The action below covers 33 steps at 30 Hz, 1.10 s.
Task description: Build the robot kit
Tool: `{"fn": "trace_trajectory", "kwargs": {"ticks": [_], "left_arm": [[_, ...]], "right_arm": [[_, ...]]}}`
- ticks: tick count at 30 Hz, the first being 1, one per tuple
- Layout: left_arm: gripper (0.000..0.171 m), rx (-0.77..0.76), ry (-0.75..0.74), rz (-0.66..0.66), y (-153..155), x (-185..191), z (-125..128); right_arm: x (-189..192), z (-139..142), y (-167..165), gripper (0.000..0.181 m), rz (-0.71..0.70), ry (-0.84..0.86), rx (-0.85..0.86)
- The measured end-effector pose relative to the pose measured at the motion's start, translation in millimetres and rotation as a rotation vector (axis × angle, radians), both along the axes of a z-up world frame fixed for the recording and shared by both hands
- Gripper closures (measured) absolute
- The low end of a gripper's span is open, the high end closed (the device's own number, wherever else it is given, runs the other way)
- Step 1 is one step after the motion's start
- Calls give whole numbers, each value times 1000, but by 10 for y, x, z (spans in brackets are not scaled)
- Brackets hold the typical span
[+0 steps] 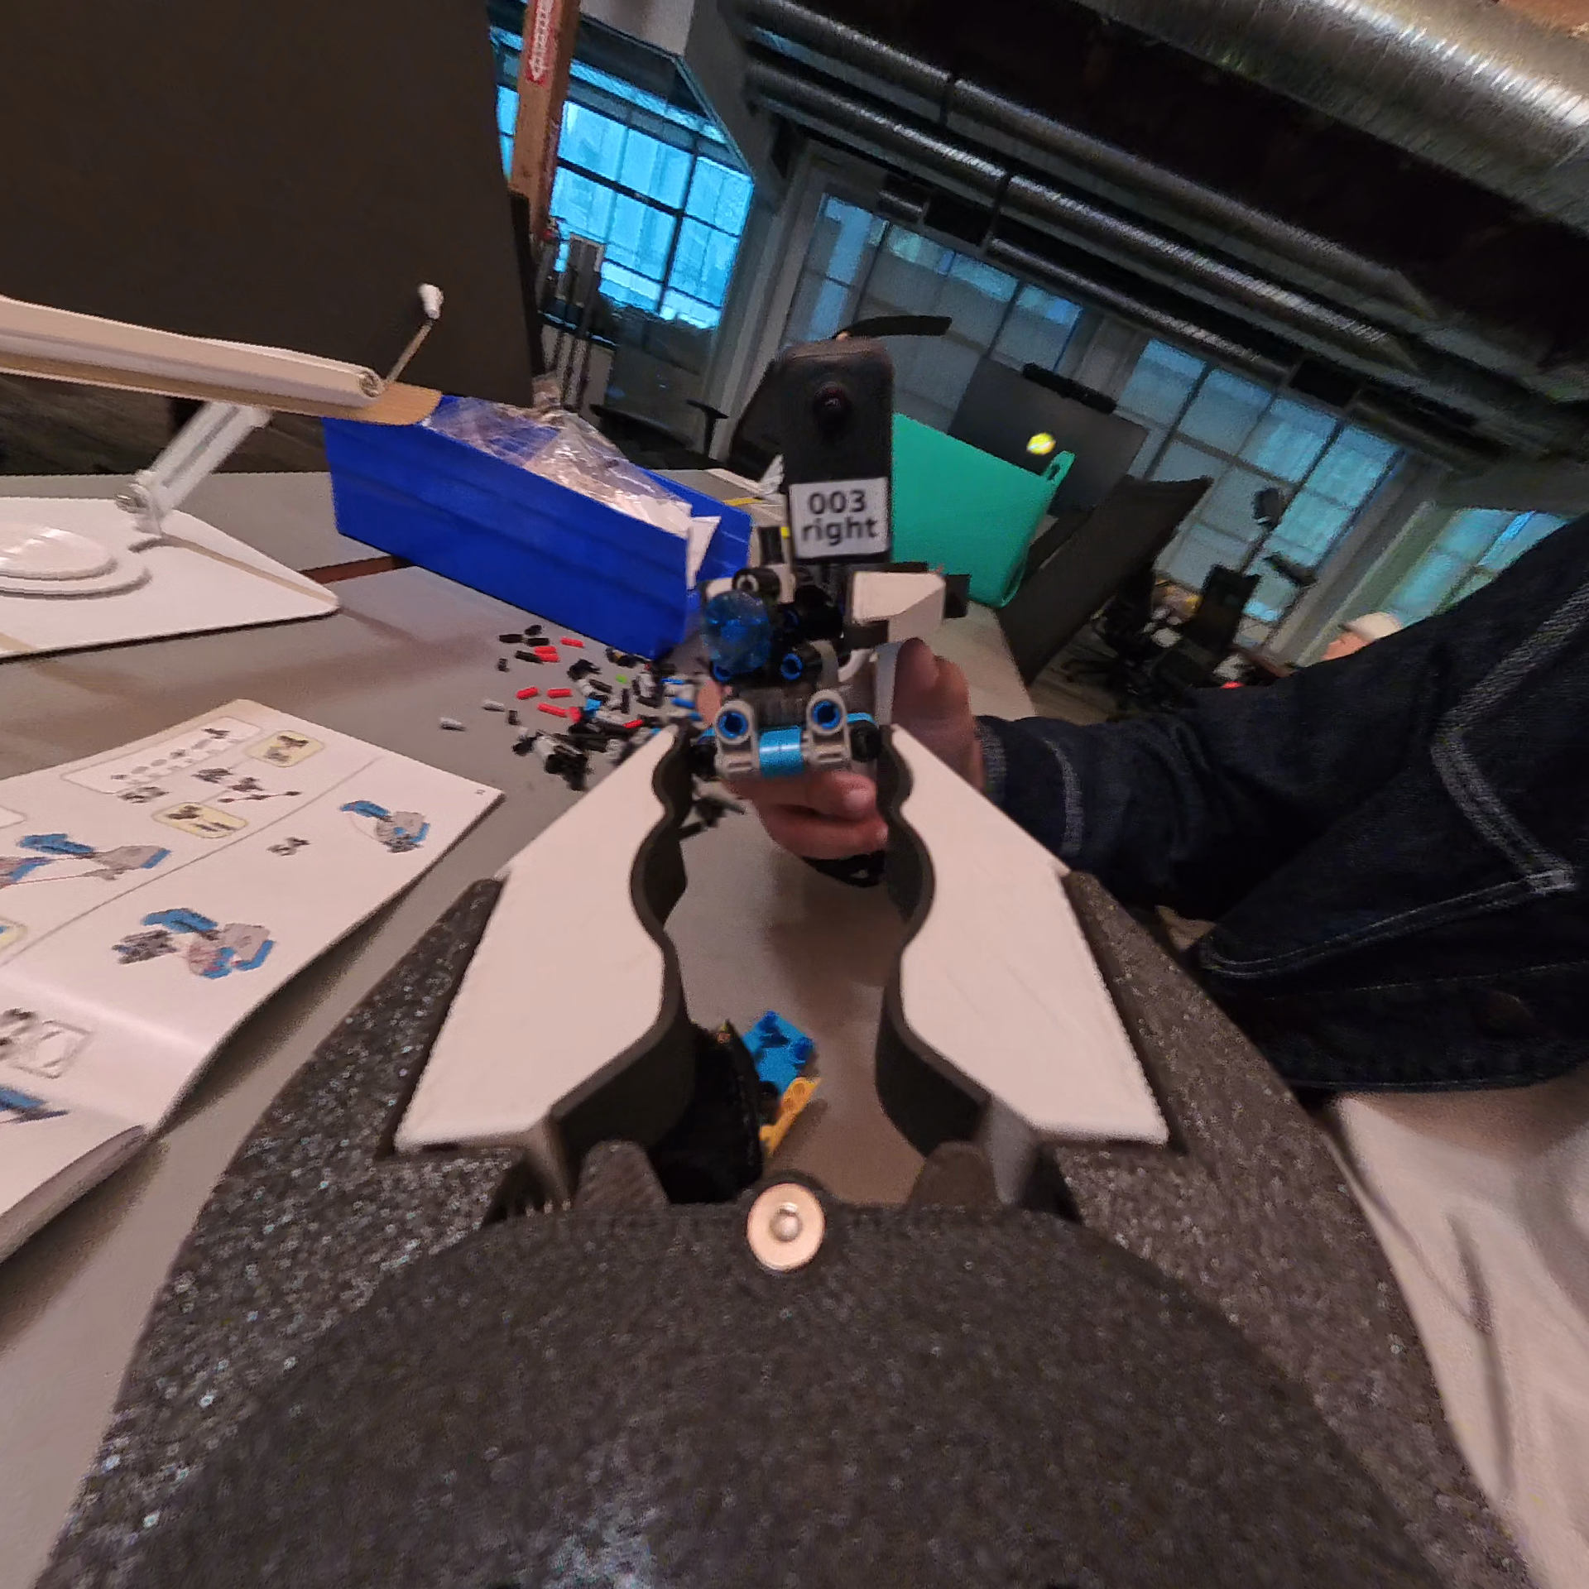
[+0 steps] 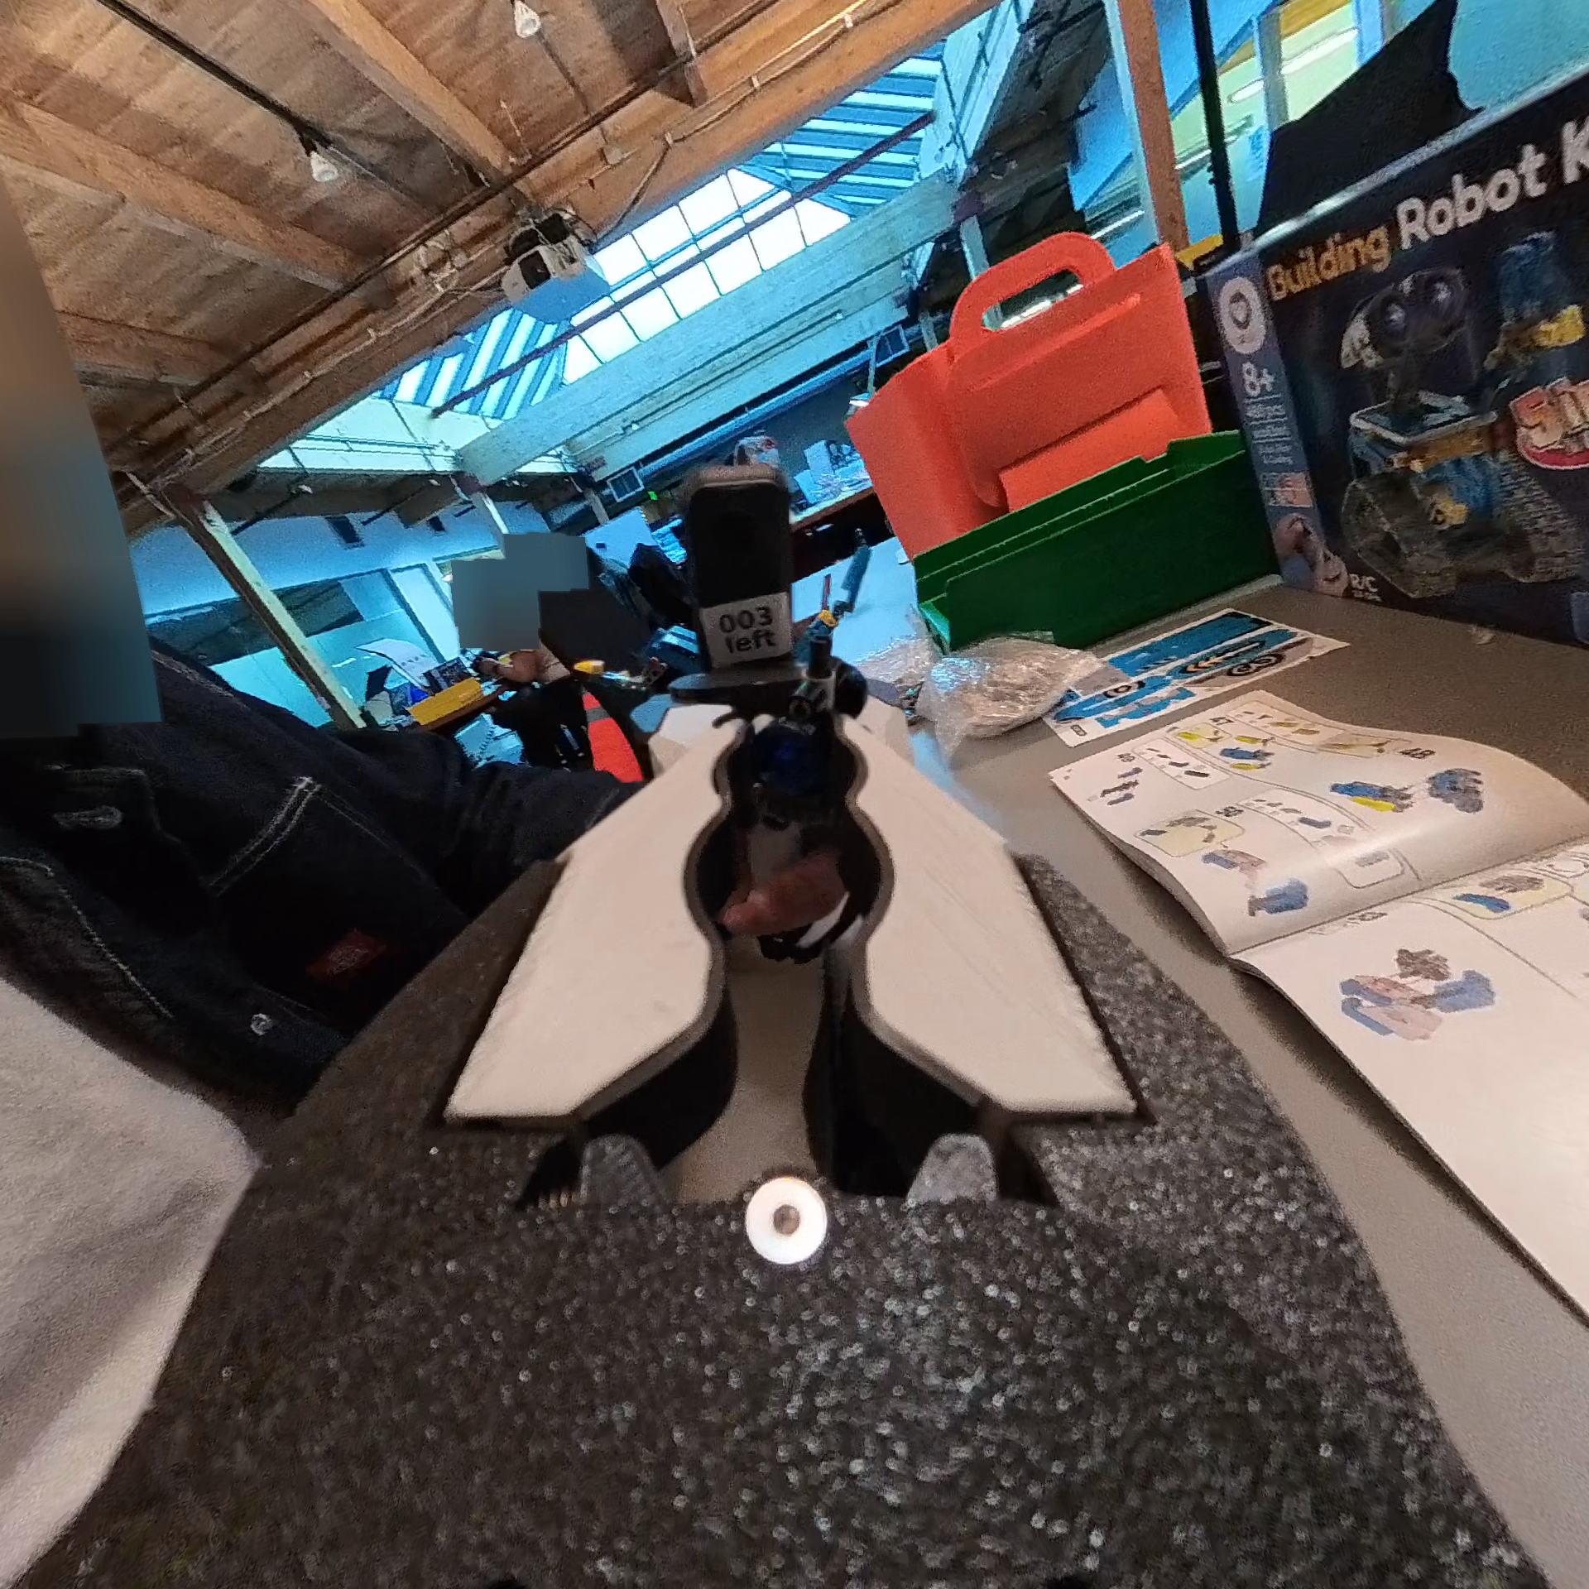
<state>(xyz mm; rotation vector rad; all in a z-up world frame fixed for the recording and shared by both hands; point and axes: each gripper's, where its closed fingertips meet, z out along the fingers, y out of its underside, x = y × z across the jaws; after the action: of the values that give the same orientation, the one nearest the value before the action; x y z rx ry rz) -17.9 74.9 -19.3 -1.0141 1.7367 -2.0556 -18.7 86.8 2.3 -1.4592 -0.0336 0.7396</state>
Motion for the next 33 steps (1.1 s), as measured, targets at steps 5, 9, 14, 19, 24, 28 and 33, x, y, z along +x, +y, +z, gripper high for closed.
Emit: {"fn": "trace_trajectory", "kwargs": {"ticks": [5, 9, 14, 19, 24, 28, 33], "left_arm": [[129, 265, -46, 180, 94, 118, -153], [130, 435, -63, 304, 163, 200, -248], [130, 540, -79, 413, 174, 255, -248], [129, 526, -51, 426, 171, 267, -246], [130, 483, -2, 376, 194, 265, -323], [129, 432, 46, 363, 263, 300, -388], [129, 254, 131, 351, 468, 326, -371]], "right_arm": [[104, -119, 91, 166, -128, -33, -77], [180, -198, 145, 165, -250, -58, -119], [237, -199, 137, 165, -387, -80, -132], [254, -205, 132, 165, -415, -86, -139], [265, -285, 163, 165, -382, -61, -158], [303, -297, 166, 153, -381, -86, -162], [479, -345, 130, 147, -435, -202, -153]]}}
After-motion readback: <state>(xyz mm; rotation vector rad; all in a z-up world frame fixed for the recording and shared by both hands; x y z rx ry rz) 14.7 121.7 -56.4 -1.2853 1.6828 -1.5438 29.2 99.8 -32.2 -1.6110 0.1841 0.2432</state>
